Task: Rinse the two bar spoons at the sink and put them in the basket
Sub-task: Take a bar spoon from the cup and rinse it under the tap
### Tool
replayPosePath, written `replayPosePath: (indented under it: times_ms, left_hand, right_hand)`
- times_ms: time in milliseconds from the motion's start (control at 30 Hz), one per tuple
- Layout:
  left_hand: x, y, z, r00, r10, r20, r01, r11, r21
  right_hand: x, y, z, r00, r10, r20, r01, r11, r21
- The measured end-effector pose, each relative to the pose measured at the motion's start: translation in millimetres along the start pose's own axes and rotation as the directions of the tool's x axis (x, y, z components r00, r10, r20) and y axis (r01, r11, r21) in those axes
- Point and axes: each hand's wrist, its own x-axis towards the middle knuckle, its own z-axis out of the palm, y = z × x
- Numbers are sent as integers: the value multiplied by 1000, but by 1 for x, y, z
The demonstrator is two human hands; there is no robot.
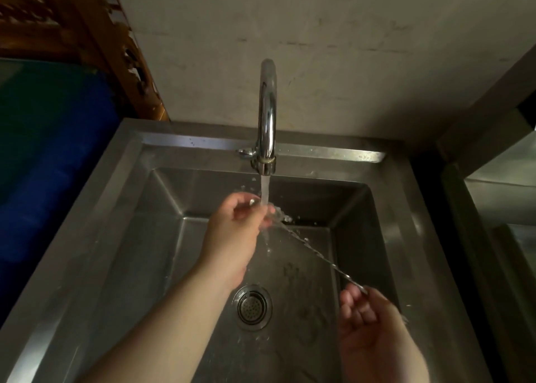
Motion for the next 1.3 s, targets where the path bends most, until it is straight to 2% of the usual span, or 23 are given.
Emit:
replayPosePath:
  times_ms: [67, 133, 267, 367, 400, 467, 533, 567, 600, 667, 800, 1000, 1100, 1200, 1300]
  left_hand:
    - [0, 7, 5, 998, -53, 41, 62, 966, -251]
    - [-2, 11, 11, 995, -59, 80, 84, 928, -362]
    - [-7, 9, 20, 982, 40, 184, 24, 943, -331]
    - [-7, 5, 24, 964, 169, 207, -120, 966, -227]
    - [-6, 5, 23, 955, 197, 224, -152, 967, -203]
    - [-1, 6, 21, 936, 231, 267, -187, 966, -180]
    - [5, 6, 16, 926, 236, 296, -196, 968, -159]
    - [7, 6, 15, 922, 235, 307, -197, 969, -149]
    - [9, 4, 14, 918, 237, 318, -198, 969, -150]
    - [11, 3, 13, 912, 244, 331, -188, 963, -192]
    - [14, 5, 7, 920, 247, 305, -173, 953, -249]
    - [20, 3, -6, 963, 216, 160, -216, 976, -19]
    - [20, 2, -9, 969, 169, 181, -184, 980, 69]
    - [21, 2, -10, 980, 134, 147, -139, 990, 21]
    - [22, 5, -8, 984, 163, 76, -163, 987, -12]
  right_hand:
    - [7, 12, -5, 992, 123, 6, -123, 992, 7]
    - [16, 25, -10, 973, 229, 0, -229, 973, 14]
    - [32, 55, -8, 939, 344, -1, -344, 939, -28]
    - [36, 76, 3, 928, 369, 46, -353, 914, -201]
    - [37, 81, 7, 937, 345, 62, -311, 900, -306]
    - [38, 86, 12, 967, 203, 152, -78, 808, -584]
    - [37, 85, 19, 944, 34, 327, 246, 587, -771]
    - [37, 83, 24, 908, -14, 418, 366, 508, -779]
    - [36, 80, 30, 871, -28, 490, 440, 486, -755]
    - [35, 76, 43, 803, -45, 595, 529, 514, -675]
    - [36, 73, 63, 727, -110, 678, 614, 545, -570]
    - [32, 62, 86, 742, -129, 658, 591, 590, -550]
    - [31, 56, 95, 720, -146, 678, 611, 598, -519]
    - [32, 55, 100, 702, -151, 696, 631, 586, -509]
    - [33, 56, 103, 672, -144, 727, 672, 531, -516]
